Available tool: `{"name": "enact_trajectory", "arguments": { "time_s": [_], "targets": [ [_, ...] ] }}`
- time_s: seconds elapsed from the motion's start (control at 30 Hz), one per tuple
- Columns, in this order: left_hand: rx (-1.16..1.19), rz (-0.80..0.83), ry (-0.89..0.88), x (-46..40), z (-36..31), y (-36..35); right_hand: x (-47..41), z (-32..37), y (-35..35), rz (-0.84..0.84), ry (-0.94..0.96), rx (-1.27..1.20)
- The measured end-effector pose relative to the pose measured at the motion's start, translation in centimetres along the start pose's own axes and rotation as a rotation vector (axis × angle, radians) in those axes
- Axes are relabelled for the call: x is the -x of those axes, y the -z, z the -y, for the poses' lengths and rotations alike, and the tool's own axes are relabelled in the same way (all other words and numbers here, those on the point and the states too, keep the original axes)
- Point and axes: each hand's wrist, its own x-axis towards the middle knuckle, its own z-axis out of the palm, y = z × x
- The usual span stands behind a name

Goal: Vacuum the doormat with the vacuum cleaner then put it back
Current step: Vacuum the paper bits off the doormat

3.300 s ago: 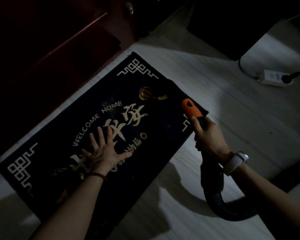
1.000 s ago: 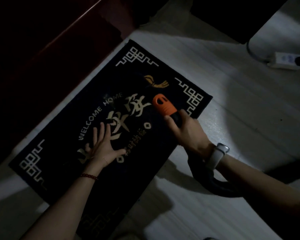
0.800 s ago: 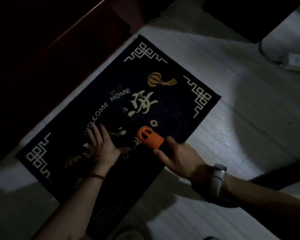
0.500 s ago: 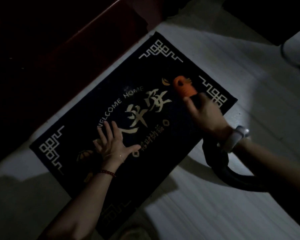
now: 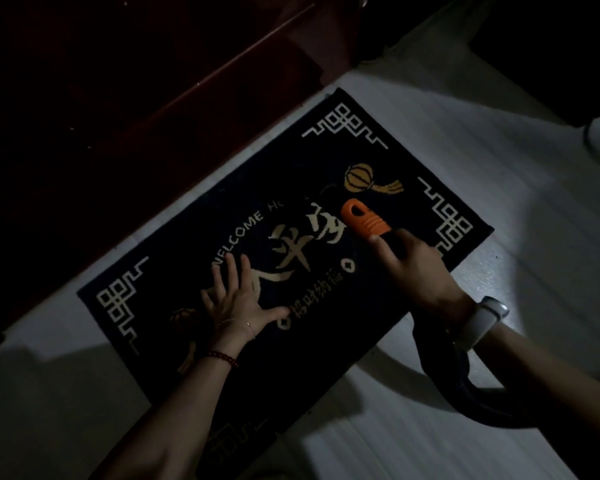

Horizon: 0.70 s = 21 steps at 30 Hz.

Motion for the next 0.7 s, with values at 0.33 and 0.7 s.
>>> {"name": "enact_trajectory", "arguments": {
  "time_s": [0.33, 0.7],
  "targets": [
    [-0.009, -0.032, 0.018, 0.0, -0.2, -0.1, 2.9, 1.0, -2.6, 0.088, 0.034, 0.016],
    [0.012, -0.017, -0.023, 0.2, 0.3, 0.0, -2.3, 0.9, 2.6, -0.164, -0.054, 0.024]
  ]
}}
